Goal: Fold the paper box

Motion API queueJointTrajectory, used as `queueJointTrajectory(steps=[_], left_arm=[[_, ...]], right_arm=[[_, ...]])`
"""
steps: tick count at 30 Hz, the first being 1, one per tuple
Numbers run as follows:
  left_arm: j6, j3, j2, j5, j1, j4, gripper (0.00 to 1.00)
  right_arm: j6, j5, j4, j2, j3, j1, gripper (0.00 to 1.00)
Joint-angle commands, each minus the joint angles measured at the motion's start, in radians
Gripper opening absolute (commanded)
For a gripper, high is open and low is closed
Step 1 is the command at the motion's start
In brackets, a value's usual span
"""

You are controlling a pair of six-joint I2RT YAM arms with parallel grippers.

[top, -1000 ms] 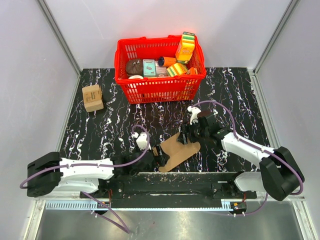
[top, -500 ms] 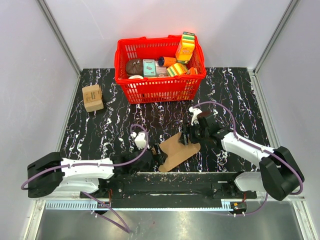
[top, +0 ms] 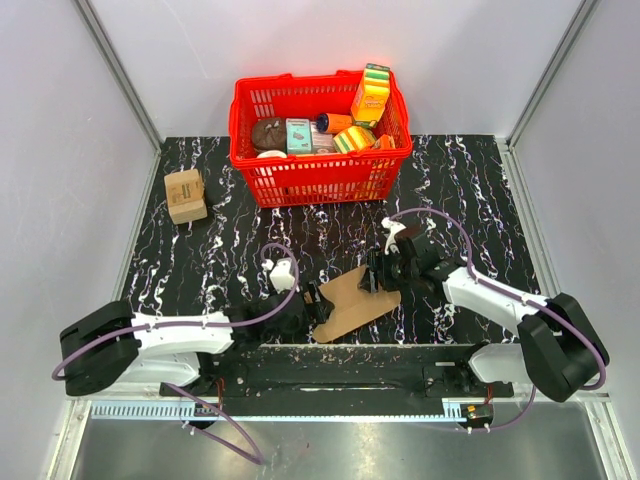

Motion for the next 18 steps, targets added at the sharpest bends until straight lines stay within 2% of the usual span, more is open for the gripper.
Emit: queueJointTrajectory(steps=[1,8,18], left_arm=[[0.018,0.032,0.022,0.043,0.005,0.073,0.82],[0.079,0.047,0.011,0.06,0.064,0.053,0.81],[0.268,0.096,0.045,0.161,0.239,0.101,0.8]], right_arm=[[0.049,-0.057,0.041,-0.027,-0.016,-0.005,0.68],[0.103,-0.086,0.067,-0.061,-0.034,-0.004,0.65],[0.164,-0.122,0.168,-0.04,-0.051,-0.004,0.62]])
